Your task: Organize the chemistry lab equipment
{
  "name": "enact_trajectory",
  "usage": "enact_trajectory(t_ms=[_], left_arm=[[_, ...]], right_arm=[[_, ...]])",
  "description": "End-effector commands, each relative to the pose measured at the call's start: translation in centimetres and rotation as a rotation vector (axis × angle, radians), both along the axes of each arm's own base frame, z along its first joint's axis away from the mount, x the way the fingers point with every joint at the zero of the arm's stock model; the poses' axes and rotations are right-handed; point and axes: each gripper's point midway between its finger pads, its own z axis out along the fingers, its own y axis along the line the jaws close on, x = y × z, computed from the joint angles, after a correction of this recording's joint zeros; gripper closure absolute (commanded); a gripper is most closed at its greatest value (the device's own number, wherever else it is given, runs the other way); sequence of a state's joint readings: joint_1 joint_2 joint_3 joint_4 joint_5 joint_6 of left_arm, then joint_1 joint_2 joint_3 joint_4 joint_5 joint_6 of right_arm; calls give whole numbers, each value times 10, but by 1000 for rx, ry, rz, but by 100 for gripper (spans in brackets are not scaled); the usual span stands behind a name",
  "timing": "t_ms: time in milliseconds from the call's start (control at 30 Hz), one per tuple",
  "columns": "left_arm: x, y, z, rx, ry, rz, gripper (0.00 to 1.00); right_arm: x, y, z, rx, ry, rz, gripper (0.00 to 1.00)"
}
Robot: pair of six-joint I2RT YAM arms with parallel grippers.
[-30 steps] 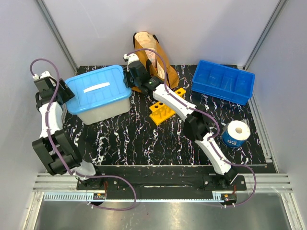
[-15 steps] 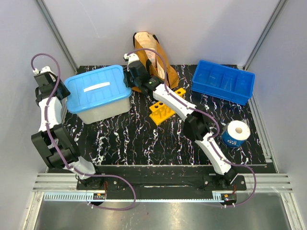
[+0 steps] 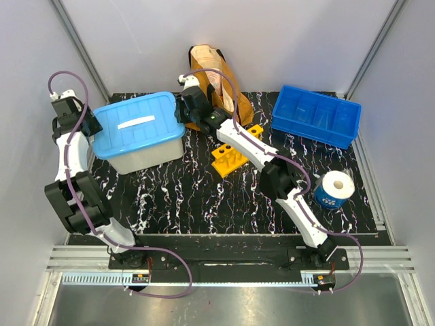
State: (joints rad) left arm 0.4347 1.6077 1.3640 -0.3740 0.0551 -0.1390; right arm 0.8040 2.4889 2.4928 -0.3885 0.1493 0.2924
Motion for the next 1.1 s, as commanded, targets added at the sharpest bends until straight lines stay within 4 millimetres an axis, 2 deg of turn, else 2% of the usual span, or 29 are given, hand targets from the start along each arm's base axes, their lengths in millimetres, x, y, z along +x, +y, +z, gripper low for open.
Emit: enact_trajectory(t_ms=[0, 200, 333, 500, 600, 700, 733, 800, 833, 967, 1033, 1067], left_arm=[[8, -26, 12, -46, 4, -76, 50], [9, -25, 47, -29, -43, -71, 39], [9, -29, 60, -37, -62, -83, 38], [0, -33, 73, -29, -76, -84, 35], [-4, -41, 89, -38, -110, -106, 32], [-10, -57, 105, -67, -150, -162, 32], [-14, -62, 112, -73, -166, -170, 31], [-24, -81, 132, -87, -223, -230, 30], [-28, -88, 139, -91, -244, -248, 29], [-51, -134, 170, -142, -349, -384, 27], [-62, -153, 178, -132, -380, -443, 24], [-67, -162, 178, -137, -385, -471, 22]], right_arm=[[-37, 38, -12, 63, 88, 103, 63], [-28, 22, 27, 97, 39, 80, 50], [-24, 14, 47, 106, 7, 82, 50], [-26, 10, 57, 98, -13, 104, 49], [-31, 8, 67, 99, -18, 116, 42], [-31, -2, 81, 79, -46, 102, 25], [-34, -7, 92, 75, -62, 97, 19], [-38, -16, 106, 58, -86, 95, 1], [-41, -21, 117, 53, -102, 95, 0], [-66, -41, 135, 12, -104, 142, 0], [-82, -53, 139, -3, -85, 159, 0], [-90, -64, 147, 0, -81, 149, 0]])
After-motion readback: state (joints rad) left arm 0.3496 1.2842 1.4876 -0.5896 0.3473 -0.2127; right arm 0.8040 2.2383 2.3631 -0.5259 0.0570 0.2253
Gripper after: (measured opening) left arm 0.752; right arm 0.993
